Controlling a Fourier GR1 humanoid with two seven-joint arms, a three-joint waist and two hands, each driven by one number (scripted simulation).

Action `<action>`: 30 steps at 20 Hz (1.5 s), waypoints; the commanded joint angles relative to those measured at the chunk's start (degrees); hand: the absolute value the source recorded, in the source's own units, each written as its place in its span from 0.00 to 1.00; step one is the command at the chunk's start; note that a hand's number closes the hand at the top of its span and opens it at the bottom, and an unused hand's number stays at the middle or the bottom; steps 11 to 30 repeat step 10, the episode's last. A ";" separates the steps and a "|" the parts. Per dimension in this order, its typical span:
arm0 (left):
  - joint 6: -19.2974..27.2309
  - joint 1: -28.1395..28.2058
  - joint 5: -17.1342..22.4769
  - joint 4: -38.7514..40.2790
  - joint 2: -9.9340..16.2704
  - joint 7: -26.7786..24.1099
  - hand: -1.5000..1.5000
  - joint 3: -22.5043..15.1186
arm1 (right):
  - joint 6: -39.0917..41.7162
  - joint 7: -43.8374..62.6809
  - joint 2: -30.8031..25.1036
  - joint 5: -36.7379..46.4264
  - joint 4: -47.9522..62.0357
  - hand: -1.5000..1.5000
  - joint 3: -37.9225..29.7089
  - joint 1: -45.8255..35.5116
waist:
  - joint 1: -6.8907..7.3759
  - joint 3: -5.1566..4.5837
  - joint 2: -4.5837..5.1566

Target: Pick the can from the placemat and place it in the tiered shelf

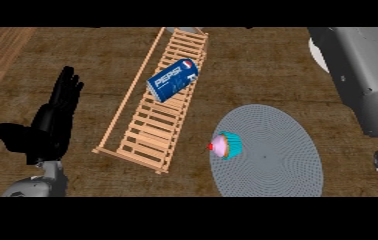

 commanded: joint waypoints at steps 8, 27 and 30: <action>-1.13 -2.12 0.48 1.65 0.07 -0.77 0.50 0.11 | 10.79 -8.58 -9.16 2.16 11.69 0.00 -1.88 -2.79 | 1.49 0.03 0.62; -0.77 -1.12 -0.35 2.91 -0.70 -1.96 0.50 -0.64 | 13.51 -11.02 -11.20 2.03 12.40 0.00 -2.38 -2.10 | 1.80 0.05 0.97; -0.77 -1.12 -0.35 2.91 -0.70 -1.96 0.50 -0.64 | 13.51 -11.02 -11.20 2.03 12.40 0.00 -2.38 -2.10 | 1.80 0.05 0.97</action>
